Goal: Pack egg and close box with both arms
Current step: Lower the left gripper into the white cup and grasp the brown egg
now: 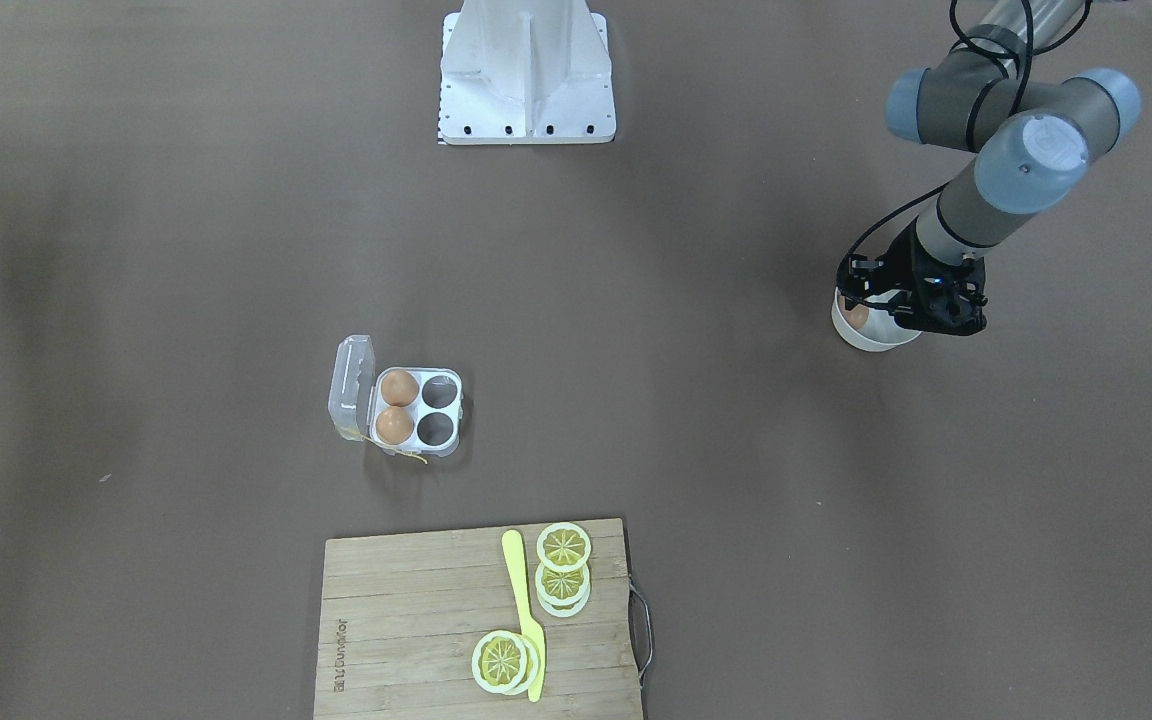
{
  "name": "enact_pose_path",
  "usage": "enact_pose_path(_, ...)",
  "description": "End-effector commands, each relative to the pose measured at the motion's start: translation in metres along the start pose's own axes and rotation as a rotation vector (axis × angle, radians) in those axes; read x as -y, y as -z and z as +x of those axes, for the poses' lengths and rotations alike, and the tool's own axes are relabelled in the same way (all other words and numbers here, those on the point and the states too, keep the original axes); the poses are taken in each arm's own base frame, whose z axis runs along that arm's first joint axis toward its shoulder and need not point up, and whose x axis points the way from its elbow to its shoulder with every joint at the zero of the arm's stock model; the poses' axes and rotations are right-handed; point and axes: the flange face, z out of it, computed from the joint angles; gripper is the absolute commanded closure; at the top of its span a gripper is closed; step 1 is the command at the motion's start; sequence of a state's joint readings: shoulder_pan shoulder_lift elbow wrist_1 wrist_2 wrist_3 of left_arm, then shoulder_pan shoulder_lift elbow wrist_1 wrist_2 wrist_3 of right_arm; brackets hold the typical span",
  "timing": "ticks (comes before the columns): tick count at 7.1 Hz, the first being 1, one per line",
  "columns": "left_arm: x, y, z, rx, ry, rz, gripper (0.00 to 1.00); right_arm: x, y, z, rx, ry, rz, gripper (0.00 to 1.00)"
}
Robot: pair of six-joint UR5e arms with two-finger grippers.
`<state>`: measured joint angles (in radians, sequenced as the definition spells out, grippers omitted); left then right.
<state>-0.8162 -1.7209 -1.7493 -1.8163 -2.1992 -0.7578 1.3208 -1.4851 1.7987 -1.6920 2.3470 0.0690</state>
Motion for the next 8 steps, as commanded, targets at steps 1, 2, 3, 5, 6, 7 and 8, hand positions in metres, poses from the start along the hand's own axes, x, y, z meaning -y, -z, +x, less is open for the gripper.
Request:
enact_pose_path(1,-0.001,-0.002,0.001,0.000,-0.002,-0.005,0.38,0.000,0.000,0.000,0.000,0.001,0.001,0.00)
enact_pose_path(2,-0.001,-0.003,0.002,0.000,-0.003,-0.006,0.38,0.000,0.001,-0.001,0.000,0.002,0.002,0.00)
enact_pose_path(3,-0.001,-0.004,0.001,0.001,-0.002,-0.007,0.38,0.000,0.001,-0.001,0.000,0.003,0.002,0.00)
enact_pose_path(5,0.003,-0.009,0.016,-0.005,0.014,-0.011,0.38,0.001,0.001,-0.001,-0.001,0.003,0.002,0.00)
enact_pose_path(6,0.002,-0.010,0.016,-0.005,0.013,-0.013,0.39,0.001,0.000,0.000,-0.002,0.001,0.000,0.00)
enact_pose_path(7,0.003,-0.013,0.014,-0.001,0.015,-0.017,0.48,0.001,0.000,0.000,-0.001,0.002,0.001,0.00)
enact_pose_path(8,0.003,-0.013,0.014,-0.001,0.016,-0.019,0.60,0.001,0.000,0.000,-0.001,0.001,0.001,0.00)
